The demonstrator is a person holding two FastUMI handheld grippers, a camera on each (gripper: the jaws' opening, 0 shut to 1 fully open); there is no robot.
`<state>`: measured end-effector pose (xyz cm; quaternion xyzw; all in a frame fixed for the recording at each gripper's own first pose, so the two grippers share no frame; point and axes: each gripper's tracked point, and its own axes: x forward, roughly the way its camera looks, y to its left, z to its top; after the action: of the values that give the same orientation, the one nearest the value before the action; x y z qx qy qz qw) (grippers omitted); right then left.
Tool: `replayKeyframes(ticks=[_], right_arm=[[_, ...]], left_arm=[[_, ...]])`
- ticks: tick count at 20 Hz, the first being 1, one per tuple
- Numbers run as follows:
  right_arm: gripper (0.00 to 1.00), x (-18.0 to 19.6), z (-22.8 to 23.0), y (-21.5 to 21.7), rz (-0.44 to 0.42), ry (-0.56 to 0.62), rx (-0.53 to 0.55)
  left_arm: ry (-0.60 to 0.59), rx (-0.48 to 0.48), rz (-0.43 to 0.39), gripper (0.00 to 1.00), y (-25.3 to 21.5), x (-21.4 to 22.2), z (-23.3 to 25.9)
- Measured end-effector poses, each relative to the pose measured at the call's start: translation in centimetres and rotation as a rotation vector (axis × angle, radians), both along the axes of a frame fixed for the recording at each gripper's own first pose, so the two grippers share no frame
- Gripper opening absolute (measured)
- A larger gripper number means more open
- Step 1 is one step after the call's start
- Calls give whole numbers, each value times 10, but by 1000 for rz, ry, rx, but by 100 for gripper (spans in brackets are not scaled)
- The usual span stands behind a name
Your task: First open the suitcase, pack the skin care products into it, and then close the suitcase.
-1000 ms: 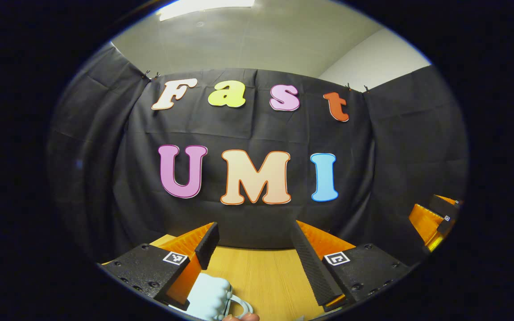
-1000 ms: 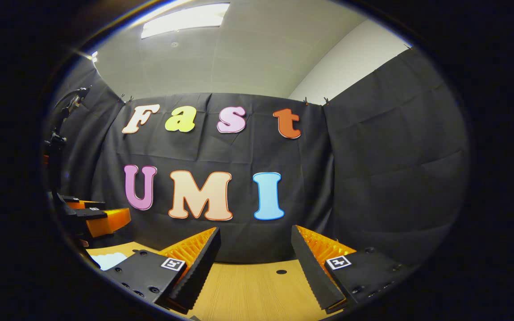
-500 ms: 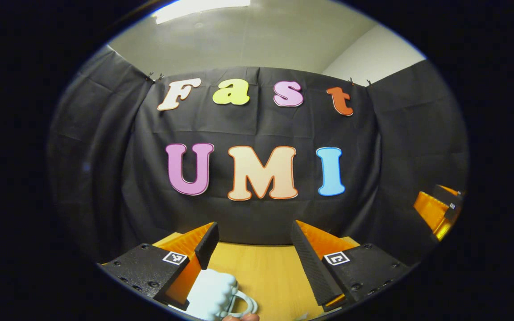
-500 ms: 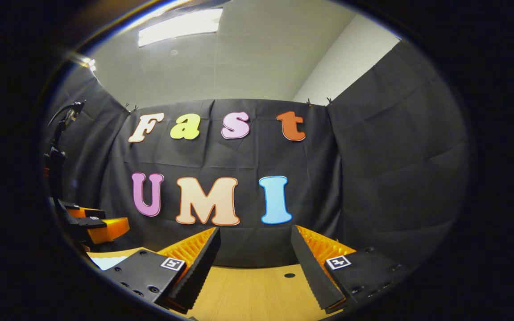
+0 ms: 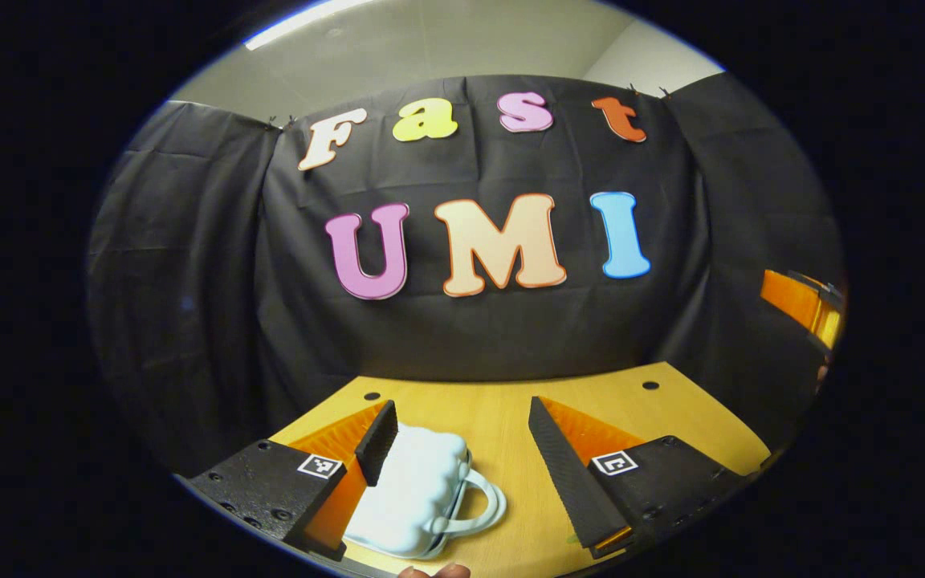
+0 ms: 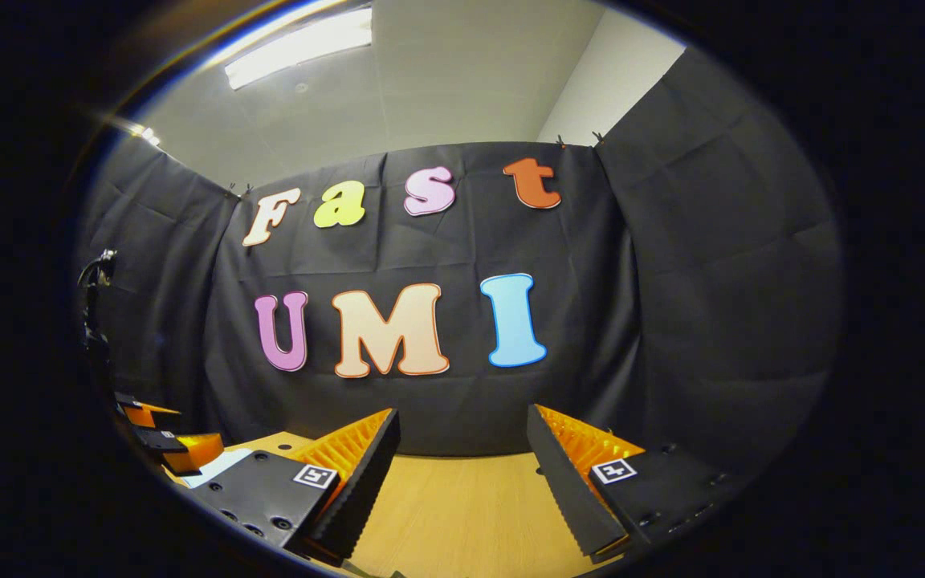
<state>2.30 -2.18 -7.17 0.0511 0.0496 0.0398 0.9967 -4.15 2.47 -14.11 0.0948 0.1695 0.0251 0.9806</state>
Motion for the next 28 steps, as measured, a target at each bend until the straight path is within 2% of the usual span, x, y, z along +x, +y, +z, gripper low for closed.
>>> replayKeyframes(ticks=[2, 6, 9, 10, 14, 15, 16, 17, 19, 20, 22, 28], right_arm=[[96, 3, -1, -4, -37, 7, -4], [98, 7, -17, 0, -60, 49, -39], [95, 6, -25, 3, -74, 94, -44], [98, 8, -26, 0, -90, 100, -58], [98, 7, -32, -7, -132, 128, -105], [98, 6, -35, -9, -139, 135, -123], [98, 5, -37, -11, -147, 143, -145], [98, 3, -40, -13, -153, 151, -163], [98, -1, -42, -16, -165, 159, -185], [98, -2, -44, -18, -174, 165, -194], [98, -5, -51, -24, -192, 183, -211], [99, -11, -55, -38, -202, 189, -255]], left_arm=[[134, 4, -22, 96, 4, -2, -40], [298, -85, -51, 97, -4, -3, -95], [422, -98, -95, 97, -9, 1, -130], [465, -97, -96, 98, -6, 0, -143], [657, -152, -68, 95, 0, -6, -193], [700, -176, -56, 90, 1, -9, -202], [731, -203, -46, 85, 0, -9, -211], [756, -226, -40, 74, -2, -8, -218], [822, -221, -27, 72, 0, -9, -231], [834, -204, -15, 76, 4, -7, -237], [863, -210, -3, 65, 1, -4, -246], [963, -160, -5, 65, 3, -8, -264]])
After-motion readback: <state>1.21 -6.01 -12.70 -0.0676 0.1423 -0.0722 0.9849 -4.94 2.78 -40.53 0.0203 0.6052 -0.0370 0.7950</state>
